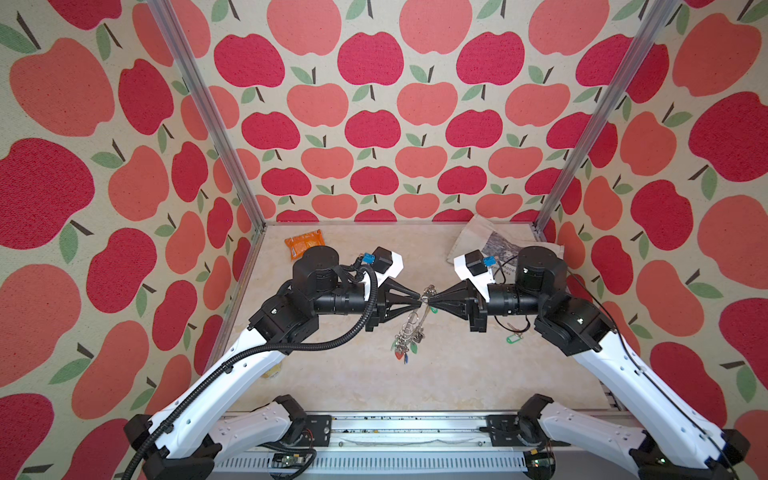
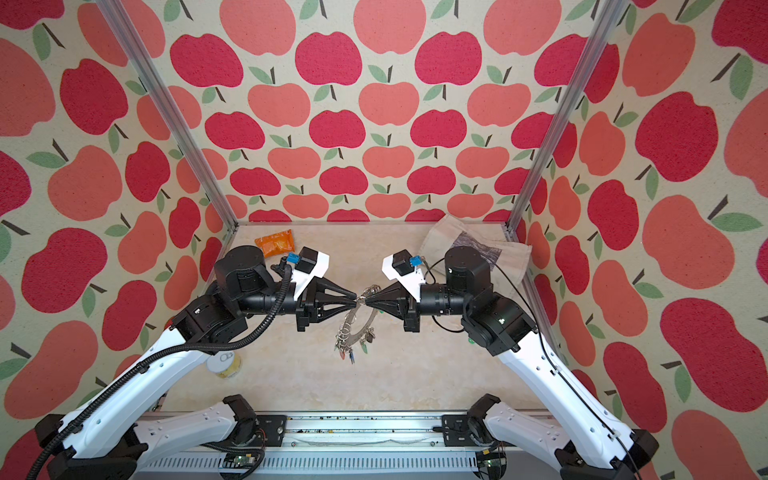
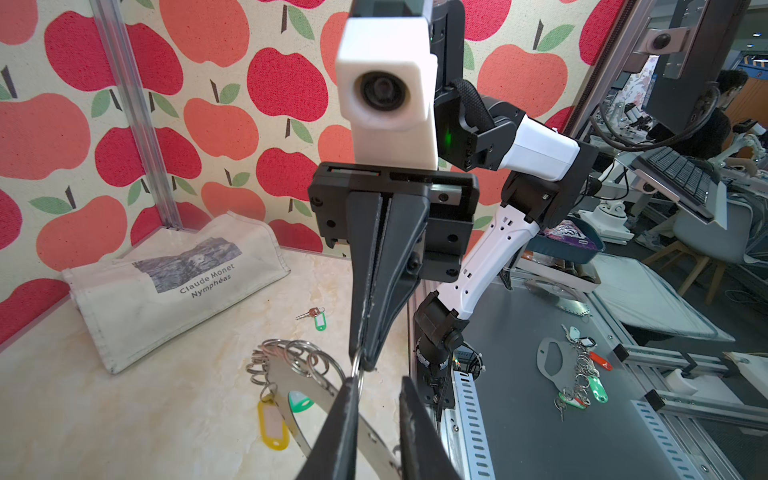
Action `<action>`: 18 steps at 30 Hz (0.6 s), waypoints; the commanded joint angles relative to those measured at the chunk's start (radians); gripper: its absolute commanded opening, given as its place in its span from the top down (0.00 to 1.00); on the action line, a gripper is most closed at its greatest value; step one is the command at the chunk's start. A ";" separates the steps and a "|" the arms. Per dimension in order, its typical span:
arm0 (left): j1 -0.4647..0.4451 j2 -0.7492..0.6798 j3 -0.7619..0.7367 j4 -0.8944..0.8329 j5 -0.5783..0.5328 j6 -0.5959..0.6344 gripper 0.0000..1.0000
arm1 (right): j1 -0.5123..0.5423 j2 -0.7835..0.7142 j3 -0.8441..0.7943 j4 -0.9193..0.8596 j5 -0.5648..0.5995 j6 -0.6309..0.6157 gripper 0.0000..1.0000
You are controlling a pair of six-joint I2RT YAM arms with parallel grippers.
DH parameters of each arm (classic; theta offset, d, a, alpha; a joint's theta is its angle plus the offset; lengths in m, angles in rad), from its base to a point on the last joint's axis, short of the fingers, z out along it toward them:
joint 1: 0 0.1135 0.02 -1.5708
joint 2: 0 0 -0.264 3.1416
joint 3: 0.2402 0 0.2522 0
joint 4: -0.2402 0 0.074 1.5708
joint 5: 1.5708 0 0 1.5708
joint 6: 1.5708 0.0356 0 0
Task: Put the keys on the keyring
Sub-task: 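Grasp the raised plate's top edge with the left gripper beside the right gripper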
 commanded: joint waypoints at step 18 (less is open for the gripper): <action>-0.010 0.000 -0.020 0.070 0.034 -0.014 0.82 | -0.008 -0.037 -0.021 0.105 -0.100 0.025 1.00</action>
